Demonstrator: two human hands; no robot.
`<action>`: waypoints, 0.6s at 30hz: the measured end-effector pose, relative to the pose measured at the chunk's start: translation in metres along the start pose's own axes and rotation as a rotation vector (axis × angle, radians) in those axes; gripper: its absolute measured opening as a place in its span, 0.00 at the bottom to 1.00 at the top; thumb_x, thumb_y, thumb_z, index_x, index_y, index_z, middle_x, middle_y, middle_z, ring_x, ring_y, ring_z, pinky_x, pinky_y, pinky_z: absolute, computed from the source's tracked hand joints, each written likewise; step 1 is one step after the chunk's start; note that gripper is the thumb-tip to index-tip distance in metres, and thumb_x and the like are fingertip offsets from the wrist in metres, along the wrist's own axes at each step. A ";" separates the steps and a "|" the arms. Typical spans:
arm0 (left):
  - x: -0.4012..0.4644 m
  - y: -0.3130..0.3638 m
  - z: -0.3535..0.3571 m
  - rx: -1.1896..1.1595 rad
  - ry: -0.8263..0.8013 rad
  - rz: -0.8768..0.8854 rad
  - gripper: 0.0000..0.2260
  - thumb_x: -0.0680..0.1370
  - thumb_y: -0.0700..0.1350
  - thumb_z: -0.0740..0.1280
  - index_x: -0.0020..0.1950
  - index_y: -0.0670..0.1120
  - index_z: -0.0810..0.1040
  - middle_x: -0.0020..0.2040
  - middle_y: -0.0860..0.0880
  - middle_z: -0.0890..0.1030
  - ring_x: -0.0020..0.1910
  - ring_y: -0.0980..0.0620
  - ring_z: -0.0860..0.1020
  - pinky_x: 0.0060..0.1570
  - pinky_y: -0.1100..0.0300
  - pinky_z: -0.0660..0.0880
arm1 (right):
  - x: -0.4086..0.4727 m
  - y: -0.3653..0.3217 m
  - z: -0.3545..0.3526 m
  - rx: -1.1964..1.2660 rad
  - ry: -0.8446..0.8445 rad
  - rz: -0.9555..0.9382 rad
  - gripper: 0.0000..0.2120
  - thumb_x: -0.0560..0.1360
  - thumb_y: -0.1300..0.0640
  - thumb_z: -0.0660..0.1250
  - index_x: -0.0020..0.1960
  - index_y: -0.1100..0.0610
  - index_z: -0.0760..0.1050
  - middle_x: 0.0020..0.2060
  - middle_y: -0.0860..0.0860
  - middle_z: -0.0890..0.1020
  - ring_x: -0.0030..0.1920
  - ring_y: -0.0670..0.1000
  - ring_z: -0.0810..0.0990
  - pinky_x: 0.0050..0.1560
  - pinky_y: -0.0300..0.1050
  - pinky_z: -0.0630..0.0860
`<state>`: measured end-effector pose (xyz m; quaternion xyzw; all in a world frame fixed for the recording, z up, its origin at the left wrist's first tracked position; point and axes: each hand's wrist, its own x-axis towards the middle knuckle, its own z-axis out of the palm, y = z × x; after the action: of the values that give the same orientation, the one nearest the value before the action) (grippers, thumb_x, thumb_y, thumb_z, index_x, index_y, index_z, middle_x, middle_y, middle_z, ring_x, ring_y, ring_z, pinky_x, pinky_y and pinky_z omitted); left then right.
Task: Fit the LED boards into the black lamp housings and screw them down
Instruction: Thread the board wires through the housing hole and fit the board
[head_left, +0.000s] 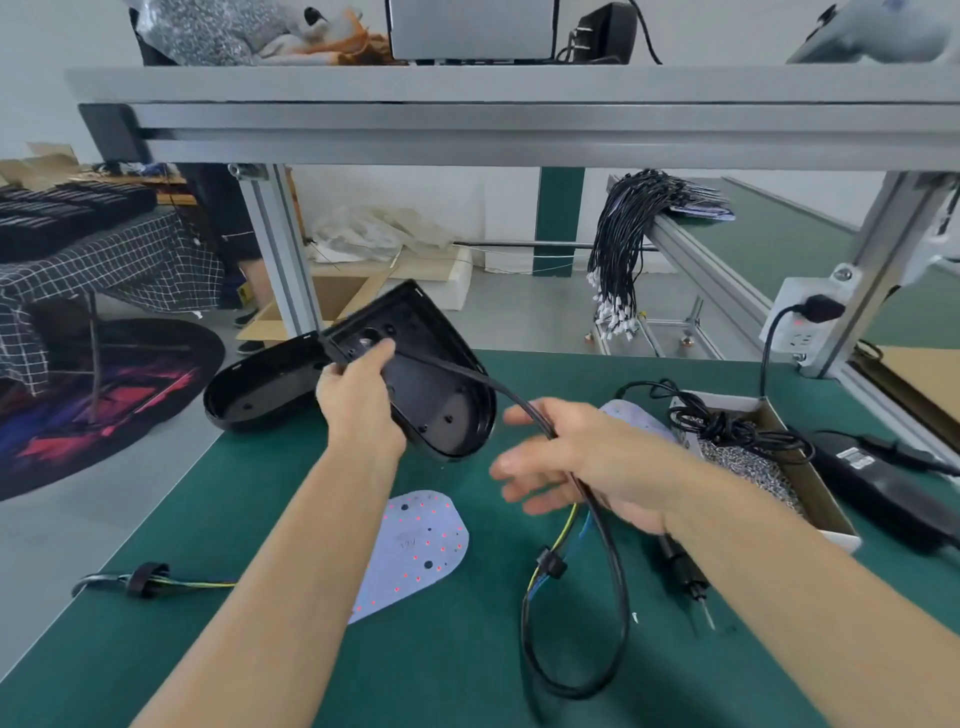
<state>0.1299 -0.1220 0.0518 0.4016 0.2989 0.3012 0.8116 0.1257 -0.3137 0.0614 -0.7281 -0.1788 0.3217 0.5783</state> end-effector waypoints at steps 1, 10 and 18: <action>0.007 0.005 -0.003 -0.025 0.058 -0.005 0.11 0.74 0.35 0.71 0.42 0.46 0.70 0.38 0.47 0.77 0.34 0.50 0.76 0.34 0.61 0.75 | -0.009 0.009 -0.001 0.061 -0.040 0.038 0.18 0.74 0.62 0.70 0.61 0.54 0.69 0.41 0.52 0.85 0.40 0.50 0.84 0.42 0.44 0.81; -0.016 -0.021 -0.006 0.349 -0.240 0.446 0.05 0.77 0.43 0.69 0.43 0.51 0.75 0.40 0.54 0.78 0.41 0.53 0.74 0.47 0.58 0.73 | -0.006 -0.004 0.005 -0.221 0.355 -0.197 0.14 0.79 0.59 0.60 0.45 0.71 0.74 0.24 0.52 0.69 0.21 0.48 0.62 0.21 0.36 0.60; -0.028 -0.014 0.018 0.105 -0.178 0.032 0.03 0.78 0.43 0.67 0.47 0.44 0.75 0.42 0.43 0.81 0.42 0.44 0.80 0.46 0.54 0.79 | 0.010 -0.009 0.017 0.064 0.132 -0.153 0.26 0.70 0.45 0.73 0.64 0.50 0.70 0.43 0.41 0.84 0.45 0.40 0.82 0.49 0.38 0.74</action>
<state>0.1282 -0.1583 0.0557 0.4733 0.2347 0.2610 0.8079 0.1227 -0.2929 0.0658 -0.7131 -0.1849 0.2335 0.6346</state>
